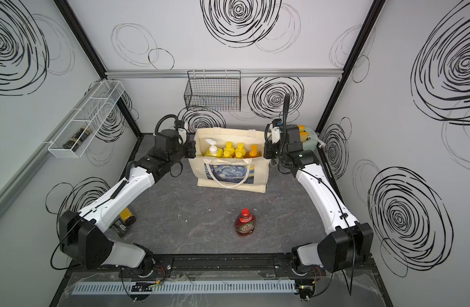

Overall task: Pack dish soap into the shopping bag
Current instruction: Adjust the shopping bag at the center of the board.

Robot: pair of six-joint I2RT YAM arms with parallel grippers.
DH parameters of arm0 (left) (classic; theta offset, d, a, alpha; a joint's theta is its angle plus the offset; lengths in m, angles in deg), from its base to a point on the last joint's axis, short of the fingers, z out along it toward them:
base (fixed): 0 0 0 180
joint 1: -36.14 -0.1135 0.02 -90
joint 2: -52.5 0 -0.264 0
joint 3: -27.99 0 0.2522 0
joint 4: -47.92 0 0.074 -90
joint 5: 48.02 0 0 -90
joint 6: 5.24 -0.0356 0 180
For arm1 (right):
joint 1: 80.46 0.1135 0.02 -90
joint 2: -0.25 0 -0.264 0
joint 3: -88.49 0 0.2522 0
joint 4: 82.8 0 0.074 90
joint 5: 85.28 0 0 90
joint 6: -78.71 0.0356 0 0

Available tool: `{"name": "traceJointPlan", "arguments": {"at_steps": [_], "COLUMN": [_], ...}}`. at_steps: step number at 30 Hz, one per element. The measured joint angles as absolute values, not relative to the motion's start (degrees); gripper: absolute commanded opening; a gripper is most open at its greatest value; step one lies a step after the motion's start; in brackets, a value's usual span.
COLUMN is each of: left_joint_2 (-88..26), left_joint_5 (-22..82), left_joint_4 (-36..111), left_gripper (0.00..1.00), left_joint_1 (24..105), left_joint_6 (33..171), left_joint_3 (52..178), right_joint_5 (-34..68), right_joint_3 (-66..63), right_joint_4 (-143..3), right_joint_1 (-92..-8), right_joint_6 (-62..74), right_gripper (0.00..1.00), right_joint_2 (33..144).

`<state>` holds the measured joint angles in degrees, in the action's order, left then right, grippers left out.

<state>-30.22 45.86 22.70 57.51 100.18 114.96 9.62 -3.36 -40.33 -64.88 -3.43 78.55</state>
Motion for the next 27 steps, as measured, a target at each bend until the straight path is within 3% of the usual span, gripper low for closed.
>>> {"name": "traceJointPlan", "arguments": {"at_steps": [2, 27], "left_joint_2": [-29.85, -22.31], "left_joint_5": [45.77, 45.57], "left_joint_4": [22.74, 19.86], "left_gripper": [0.00, 0.00], "left_joint_1": [57.51, 60.26], "left_joint_6": [100.51, 104.69], "left_joint_3": [114.59, 111.07], "right_joint_5": [9.14, 7.04], "right_joint_3": [-3.36, -9.61], "right_joint_4": [-39.93, -36.81], "right_joint_1": [-64.82, -65.34], "right_joint_6": [-3.65, -6.27], "right_gripper": [0.00, 0.00], "right_joint_2": [78.20, 80.32]}}
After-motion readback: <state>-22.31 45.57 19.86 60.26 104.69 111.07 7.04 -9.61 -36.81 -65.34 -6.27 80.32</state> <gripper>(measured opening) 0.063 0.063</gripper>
